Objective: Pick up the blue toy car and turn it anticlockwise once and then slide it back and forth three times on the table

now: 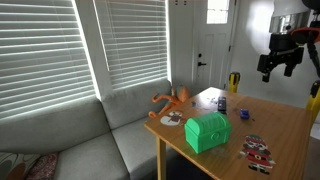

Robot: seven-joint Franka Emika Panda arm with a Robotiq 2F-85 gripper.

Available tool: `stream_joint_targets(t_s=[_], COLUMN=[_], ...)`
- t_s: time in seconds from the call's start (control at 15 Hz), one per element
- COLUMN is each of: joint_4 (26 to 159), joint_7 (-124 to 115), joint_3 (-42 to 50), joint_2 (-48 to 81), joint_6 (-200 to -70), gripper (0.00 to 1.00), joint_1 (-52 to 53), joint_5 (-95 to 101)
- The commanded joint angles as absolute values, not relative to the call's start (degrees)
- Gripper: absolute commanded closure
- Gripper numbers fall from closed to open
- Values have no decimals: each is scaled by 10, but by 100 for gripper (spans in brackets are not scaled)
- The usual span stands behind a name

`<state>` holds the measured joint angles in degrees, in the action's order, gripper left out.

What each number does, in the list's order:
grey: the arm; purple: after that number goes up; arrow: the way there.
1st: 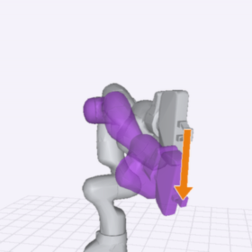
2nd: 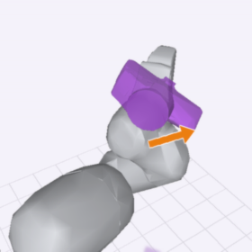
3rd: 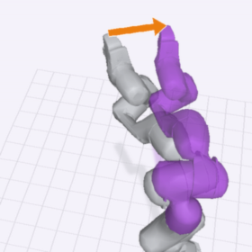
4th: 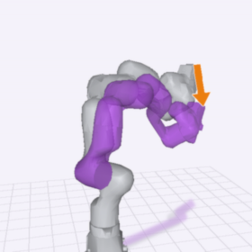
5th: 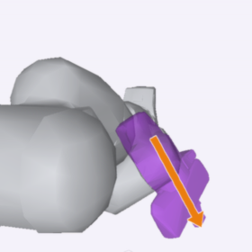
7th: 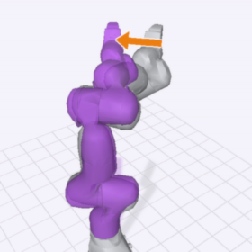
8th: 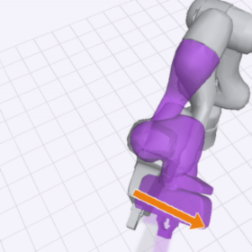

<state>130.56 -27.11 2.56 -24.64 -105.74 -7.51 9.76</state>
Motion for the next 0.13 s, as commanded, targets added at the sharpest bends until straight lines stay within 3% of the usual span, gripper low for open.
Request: stream_joint_targets(t_s=[0.0, 0.07], joint_4=[1304, 1304], joint_7=[-264, -265], joint_3=[17, 17], joint_2=[-246, -245], joint_6=[-1057, -1057], gripper=[0, 0], joint_1=[-84, -85], joint_5=[94, 94])
